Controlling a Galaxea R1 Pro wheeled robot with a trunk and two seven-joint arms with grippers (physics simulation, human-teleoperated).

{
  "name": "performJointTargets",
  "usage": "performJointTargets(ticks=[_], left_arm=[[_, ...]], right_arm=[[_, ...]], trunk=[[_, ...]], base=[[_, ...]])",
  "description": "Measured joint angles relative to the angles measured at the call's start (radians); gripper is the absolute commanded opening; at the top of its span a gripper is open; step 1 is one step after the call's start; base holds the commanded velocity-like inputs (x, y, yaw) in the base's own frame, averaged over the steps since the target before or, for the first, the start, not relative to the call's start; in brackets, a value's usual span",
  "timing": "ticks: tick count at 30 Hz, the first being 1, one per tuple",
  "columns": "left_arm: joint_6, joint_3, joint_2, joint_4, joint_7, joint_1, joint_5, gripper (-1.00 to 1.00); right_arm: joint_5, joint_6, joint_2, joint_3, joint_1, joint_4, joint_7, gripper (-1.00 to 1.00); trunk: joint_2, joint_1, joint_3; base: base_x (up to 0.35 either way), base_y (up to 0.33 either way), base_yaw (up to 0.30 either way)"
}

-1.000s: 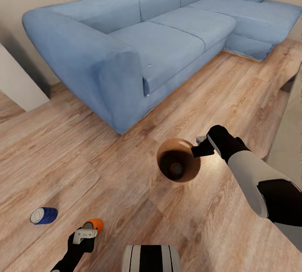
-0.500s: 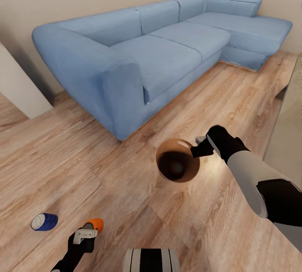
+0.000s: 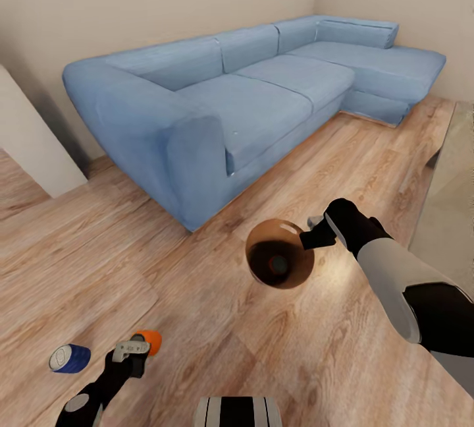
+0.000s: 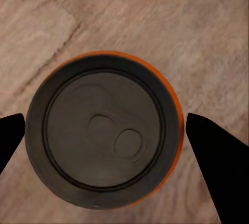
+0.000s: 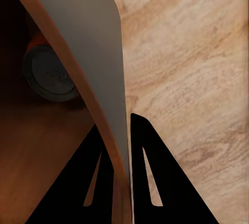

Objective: Put the three can of soda from the living room inside the tash can in the kitchen.

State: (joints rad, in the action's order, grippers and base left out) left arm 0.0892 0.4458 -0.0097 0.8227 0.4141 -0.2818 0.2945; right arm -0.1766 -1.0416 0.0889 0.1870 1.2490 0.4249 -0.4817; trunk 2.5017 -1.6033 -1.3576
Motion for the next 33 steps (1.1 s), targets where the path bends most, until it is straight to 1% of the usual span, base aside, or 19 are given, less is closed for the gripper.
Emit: performJointTargets(ticks=[2,3,5,7,9,11,13,14,15,16,17,19,20,22,25,26,28,31,33], left_arm=[[-0.064,0.000,0.002,0.081,0.018,0.000,-0.003,-1.00],[-0.161,0.000,0.003,0.178,0.049,0.000,-0.006,-1.00],[-0.233,0.000,0.003,0.266,0.076,-0.001,-0.009,-1.00],[-0.386,0.000,0.004,0.439,0.129,-0.012,-0.013,-1.00],[-0.506,-0.001,0.007,0.540,0.182,-0.033,-0.011,-1.00],[-0.643,-0.002,0.026,0.626,0.270,-0.096,-0.013,-1.00],[-0.771,-0.002,0.065,0.667,0.356,-0.174,-0.013,-1.00],[-0.846,-0.002,0.098,0.679,0.409,-0.226,0.004,-1.00],[-0.897,-0.003,0.118,0.682,0.440,-0.266,-0.012,-1.00],[-0.979,-0.027,0.161,0.661,0.519,-0.342,0.013,-1.00],[-1.061,-0.084,0.204,0.621,0.609,-0.468,-0.012,-1.00],[-1.104,-0.174,0.243,0.569,0.696,-0.558,0.000,-1.00],[-1.136,-0.273,0.272,0.517,0.777,-0.642,0.000,-1.00],[-1.136,-0.402,0.298,0.454,0.894,-0.752,0.000,-1.00],[-1.136,-0.496,0.316,0.393,1.027,-0.847,0.004,-1.00],[-1.136,-0.507,0.319,0.378,1.043,-0.858,0.009,-1.00],[-1.136,-0.523,0.319,0.349,1.063,-0.872,0.009,-1.00],[-1.136,-0.543,0.313,0.309,1.084,-0.898,0.010,-1.00],[-1.136,-0.575,0.293,0.291,1.093,-0.953,0.009,-1.00]], right_arm=[[0.003,0.000,-0.001,0.000,0.000,-0.002,-0.003,-1.00],[0.002,0.000,-0.001,0.000,-0.001,-0.004,-0.008,-1.00],[0.007,-0.001,-0.001,0.000,-0.001,-0.005,-0.010,-1.00],[0.005,-0.001,0.000,0.001,-0.002,-0.006,-0.012,-1.00],[0.002,0.000,0.002,0.001,-0.002,-0.007,-0.012,-1.00],[-0.002,0.001,0.002,0.001,-0.003,-0.009,-0.015,-1.00],[-0.007,0.001,0.002,0.002,-0.003,-0.011,-0.037,-1.00],[-0.014,0.003,0.003,0.003,-0.004,-0.012,-0.064,-1.00],[-0.002,0.001,0.004,0.003,-0.004,-0.013,-0.080,-1.00],[0.001,0.001,0.005,0.003,-0.003,-0.013,-0.108,-1.00],[0.010,-0.002,0.006,0.003,-0.003,-0.014,-0.129,-1.00],[0.023,-0.004,0.007,0.001,-0.003,-0.014,-0.142,-1.00],[0.014,-0.002,0.007,0.002,-0.003,-0.020,-0.151,-1.00],[-0.010,0.003,0.008,0.005,-0.002,-0.047,-0.163,-1.00],[-0.012,0.007,0.008,0.006,0.002,-0.128,-0.180,-1.00],[0.006,-0.005,0.006,0.020,0.002,-0.168,-0.183,-1.00],[-0.025,0.006,0.004,0.026,0.005,-0.190,-0.182,-1.00],[-0.031,0.007,0.001,0.049,0.015,-0.231,-0.185,-1.00],[-0.022,0.005,0.000,0.063,0.032,-0.252,-0.186,-1.00]], trunk=[[0.000,0.001,0.008],[-0.001,0.001,0.012],[-0.001,0.002,0.019],[-0.002,0.003,0.027],[-0.014,0.010,0.034],[-0.028,0.018,0.040],[-0.042,0.025,0.046],[-0.049,0.029,0.049],[-0.056,0.033,0.052],[-0.063,0.037,0.055],[-0.070,0.041,0.059],[-0.084,0.048,0.065],[-0.091,0.052,0.068],[-0.105,0.060,0.074],[-0.126,0.072,0.084],[-0.133,0.075,0.087],[-0.147,0.083,0.093],[-0.168,0.094,0.102],[-0.182,0.102,0.109]], base=[[0.000,0.000,0.000],[0.000,0.000,0.000],[0.000,0.000,0.000],[0.000,0.000,0.000],[0.000,0.000,0.000],[0.000,0.000,0.000],[0.000,0.000,0.000],[0.000,0.000,0.000],[0.000,0.000,0.000],[0.000,0.000,0.000],[0.000,0.000,0.000],[0.000,0.000,0.000],[0.000,0.000,0.000],[0.000,0.000,0.000],[0.000,0.000,0.000],[0.000,0.000,0.000],[0.000,0.000,0.000],[0.000,0.000,0.000],[0.000,0.000,0.000]])
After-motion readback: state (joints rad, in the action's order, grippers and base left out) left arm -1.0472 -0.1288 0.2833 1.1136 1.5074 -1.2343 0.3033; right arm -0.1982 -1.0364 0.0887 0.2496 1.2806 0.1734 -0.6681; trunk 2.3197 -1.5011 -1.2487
